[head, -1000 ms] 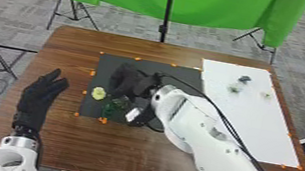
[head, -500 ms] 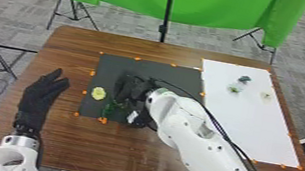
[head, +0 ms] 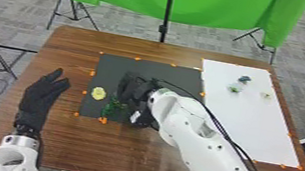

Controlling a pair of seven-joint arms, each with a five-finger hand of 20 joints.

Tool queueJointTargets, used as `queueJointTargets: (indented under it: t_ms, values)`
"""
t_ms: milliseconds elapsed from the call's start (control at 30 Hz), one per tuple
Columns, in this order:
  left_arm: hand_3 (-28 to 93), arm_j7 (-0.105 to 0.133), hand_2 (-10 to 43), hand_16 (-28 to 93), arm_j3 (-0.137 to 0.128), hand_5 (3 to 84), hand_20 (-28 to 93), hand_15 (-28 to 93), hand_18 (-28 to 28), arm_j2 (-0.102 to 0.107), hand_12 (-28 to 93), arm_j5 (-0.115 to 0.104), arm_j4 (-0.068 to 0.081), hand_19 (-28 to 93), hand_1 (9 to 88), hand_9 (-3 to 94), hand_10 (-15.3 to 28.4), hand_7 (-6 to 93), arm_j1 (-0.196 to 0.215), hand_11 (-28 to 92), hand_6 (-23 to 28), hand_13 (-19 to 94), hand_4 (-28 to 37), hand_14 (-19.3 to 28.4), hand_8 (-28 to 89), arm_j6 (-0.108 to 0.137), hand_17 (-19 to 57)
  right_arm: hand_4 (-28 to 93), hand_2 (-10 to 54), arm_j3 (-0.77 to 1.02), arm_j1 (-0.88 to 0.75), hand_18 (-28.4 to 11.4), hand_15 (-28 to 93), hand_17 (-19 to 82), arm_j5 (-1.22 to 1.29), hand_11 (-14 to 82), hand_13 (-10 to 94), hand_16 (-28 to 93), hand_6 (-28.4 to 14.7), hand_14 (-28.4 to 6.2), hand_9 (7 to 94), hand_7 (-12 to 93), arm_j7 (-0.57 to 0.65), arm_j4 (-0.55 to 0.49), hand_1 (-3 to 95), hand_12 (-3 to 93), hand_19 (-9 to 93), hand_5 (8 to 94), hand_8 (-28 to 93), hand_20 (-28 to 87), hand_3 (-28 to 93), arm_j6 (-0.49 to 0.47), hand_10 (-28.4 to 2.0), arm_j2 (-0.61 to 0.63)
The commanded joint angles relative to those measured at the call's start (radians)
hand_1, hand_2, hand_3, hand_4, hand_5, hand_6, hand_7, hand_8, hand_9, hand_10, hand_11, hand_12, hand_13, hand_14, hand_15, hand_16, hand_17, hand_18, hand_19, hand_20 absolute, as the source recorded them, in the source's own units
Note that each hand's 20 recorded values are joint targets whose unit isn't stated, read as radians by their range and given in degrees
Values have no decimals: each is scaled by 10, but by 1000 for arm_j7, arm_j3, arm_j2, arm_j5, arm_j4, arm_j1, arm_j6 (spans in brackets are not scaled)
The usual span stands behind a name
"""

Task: Arrange flowers

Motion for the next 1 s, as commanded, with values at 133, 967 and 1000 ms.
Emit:
queueJointTargets:
  t_ms: [133, 967, 1000]
  values:
    - [684, -9, -9, -11, 5, 416, 181, 106, 98, -7, 110, 5, 10, 22, 193, 458, 126, 54, 7, 106, 41, 361, -275, 138, -60, -12, 87, -122, -95, 8, 4, -98, 663, 652, -8, 104, 851, 352, 7, -33, 868, 228, 3, 5, 641, 450, 932, 679, 72, 598, 535, -15, -107, -4]
    - [683, -9, -9, -10, 0, 415, 180, 106, 98, -9, 112, 6, 4, 22, 195, 458, 125, 55, 17, 109, 37, 360, -273, 139, -59, -8, 86, -120, -95, 67, 27, -104, 671, 651, 41, 132, 850, 346, 16, -38, 876, 208, 27, -17, 605, 462, 932, 651, 38, 608, 529, -26, -112, 22]
    - [683, -8, -9, -11, 0, 415, 180, 106, 98, -10, 112, 4, 3, 22, 195, 458, 125, 55, 19, 109, 37, 360, -273, 139, -59, -8, 86, -120, -95, 79, 29, -105, 671, 651, 52, 135, 850, 346, 16, -39, 875, 208, 27, -25, 602, 460, 932, 651, 38, 608, 532, -31, -113, 25]
